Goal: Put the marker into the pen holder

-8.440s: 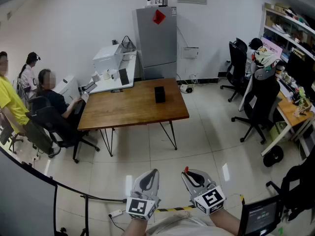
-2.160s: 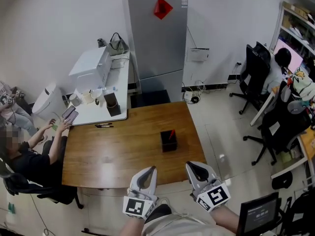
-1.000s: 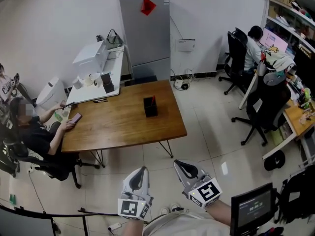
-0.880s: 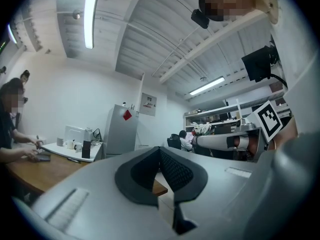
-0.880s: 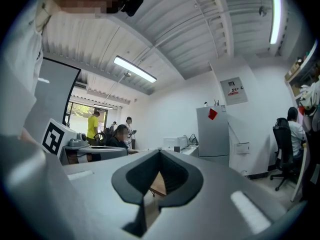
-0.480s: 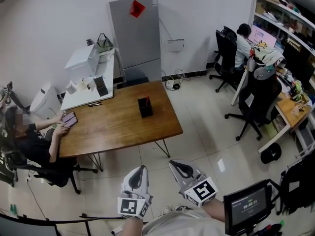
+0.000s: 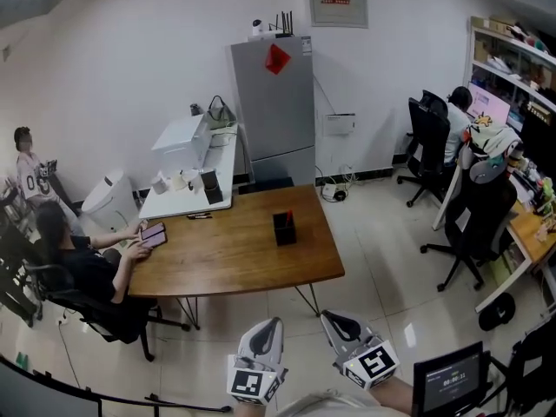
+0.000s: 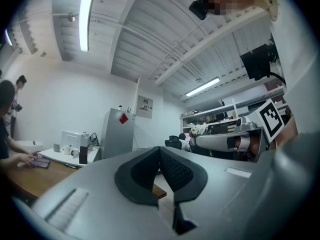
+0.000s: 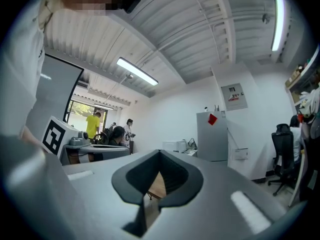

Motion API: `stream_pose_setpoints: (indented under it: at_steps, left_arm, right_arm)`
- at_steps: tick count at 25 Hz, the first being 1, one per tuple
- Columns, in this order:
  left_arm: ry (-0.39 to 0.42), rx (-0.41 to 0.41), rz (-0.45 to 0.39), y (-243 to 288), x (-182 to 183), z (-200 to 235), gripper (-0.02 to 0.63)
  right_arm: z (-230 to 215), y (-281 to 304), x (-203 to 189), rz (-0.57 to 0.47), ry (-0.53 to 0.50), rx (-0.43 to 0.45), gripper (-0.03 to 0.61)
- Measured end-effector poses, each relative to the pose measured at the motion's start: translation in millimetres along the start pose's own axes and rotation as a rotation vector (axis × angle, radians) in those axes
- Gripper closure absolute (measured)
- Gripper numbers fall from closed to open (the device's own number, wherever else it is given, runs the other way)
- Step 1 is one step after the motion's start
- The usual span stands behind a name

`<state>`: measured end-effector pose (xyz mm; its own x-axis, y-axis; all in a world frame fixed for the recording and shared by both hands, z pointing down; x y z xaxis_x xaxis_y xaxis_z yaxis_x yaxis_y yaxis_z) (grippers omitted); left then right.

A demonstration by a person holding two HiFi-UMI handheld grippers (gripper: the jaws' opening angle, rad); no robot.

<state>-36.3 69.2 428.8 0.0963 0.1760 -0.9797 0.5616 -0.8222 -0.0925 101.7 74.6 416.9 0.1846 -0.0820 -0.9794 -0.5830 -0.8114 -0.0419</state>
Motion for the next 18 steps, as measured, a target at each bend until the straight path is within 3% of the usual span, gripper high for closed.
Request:
stream_pose_setpoints:
  at_steps: [18]
  left_arm:
    - [0.065, -0.03, -0.005, 6.3, 4.4, 4.0, 0.606]
  right_arm:
    - [7.8, 4.3, 4.6, -0.019, -0.035, 0.001, 0.578]
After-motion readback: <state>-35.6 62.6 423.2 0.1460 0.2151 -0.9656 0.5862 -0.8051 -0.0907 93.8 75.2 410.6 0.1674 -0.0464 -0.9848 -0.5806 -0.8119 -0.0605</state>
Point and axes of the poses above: the fingertips, and each gripper's own axes: y forward along the fingers, z to its left, x out of its top, the point moved 4 cm from there along -y, backward along the fingers, and after that the axes turned 14 degrees about y, right-handed, at the moved point
